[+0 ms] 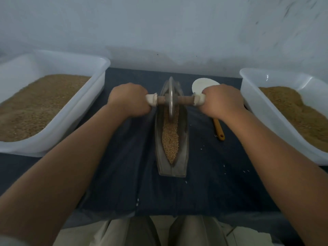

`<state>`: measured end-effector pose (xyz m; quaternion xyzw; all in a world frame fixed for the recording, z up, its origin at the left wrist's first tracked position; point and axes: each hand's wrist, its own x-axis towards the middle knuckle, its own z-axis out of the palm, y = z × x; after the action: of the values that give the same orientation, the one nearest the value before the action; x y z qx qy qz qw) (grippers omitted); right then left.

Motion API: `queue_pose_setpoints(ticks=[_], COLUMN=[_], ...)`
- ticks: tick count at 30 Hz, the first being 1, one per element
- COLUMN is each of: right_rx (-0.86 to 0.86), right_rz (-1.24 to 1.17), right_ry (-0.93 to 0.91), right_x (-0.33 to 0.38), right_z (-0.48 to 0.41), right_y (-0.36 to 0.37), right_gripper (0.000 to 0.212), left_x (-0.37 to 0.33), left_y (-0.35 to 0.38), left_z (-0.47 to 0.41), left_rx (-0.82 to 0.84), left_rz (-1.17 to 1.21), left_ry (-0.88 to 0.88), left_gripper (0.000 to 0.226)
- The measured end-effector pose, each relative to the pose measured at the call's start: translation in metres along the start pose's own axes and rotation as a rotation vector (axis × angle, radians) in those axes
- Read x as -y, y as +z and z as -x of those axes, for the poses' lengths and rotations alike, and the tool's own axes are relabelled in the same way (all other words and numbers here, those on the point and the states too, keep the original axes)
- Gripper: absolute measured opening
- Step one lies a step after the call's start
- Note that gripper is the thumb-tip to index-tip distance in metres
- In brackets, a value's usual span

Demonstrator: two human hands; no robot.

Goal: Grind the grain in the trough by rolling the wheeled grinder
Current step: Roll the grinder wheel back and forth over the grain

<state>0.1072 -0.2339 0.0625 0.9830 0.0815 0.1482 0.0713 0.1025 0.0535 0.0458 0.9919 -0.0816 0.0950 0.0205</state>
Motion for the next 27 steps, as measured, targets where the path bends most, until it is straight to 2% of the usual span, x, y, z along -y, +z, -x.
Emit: queue_pose_setpoints(ticks=[5, 8, 10, 12, 15, 19, 23, 27], right_rx=[0.167, 0.269, 0.22, 0.095, -0.019, 0.073, 0.155, 0.214], right_rz=[-0.073, -0.17, -0.196, -0.143, -0.099, -0.121, -0.189, -0.251], right_ry=[-0.093, -0.158, -0.14, -0.085, 0.014, 0.018, -0.102, -0.126], right_x=[-0.009, -0.014, -0.015, -0.01, -0.007, -0.009, -0.016, -0.019], right_z=[0.04, 0.077, 0.079, 0.065, 0.026, 0.01, 0.054, 0.078], right_y=[-0.006, -0.012, -0.006, 0.006, 0.02, 0.019, 0.013, 0.01], right_gripper=[0.029, 0.039, 0.044, 0.047, 0.037, 0.049, 0.042, 0.047], left_x=[0.002, 0.008, 0.01, 0.008, 0.002, -0.001, 0.008, 0.01], left_y=[-0.009, -0.009, -0.01, -0.009, -0.006, -0.01, -0.014, -0.018], left_z=[0.042, 0.073, 0.066, 0.046, 0.005, -0.009, 0.034, 0.051], left_rx=[0.019, -0.016, -0.006, 0.022, -0.026, 0.003, 0.09, 0.062], left_rz=[-0.06, -0.119, -0.109, -0.092, -0.104, -0.108, -0.093, -0.097], left_ry=[0.108, 0.194, 0.201, 0.172, 0.097, 0.105, 0.208, 0.273], left_gripper=[0.03, 0.033, 0.032, 0.031, 0.03, 0.027, 0.028, 0.036])
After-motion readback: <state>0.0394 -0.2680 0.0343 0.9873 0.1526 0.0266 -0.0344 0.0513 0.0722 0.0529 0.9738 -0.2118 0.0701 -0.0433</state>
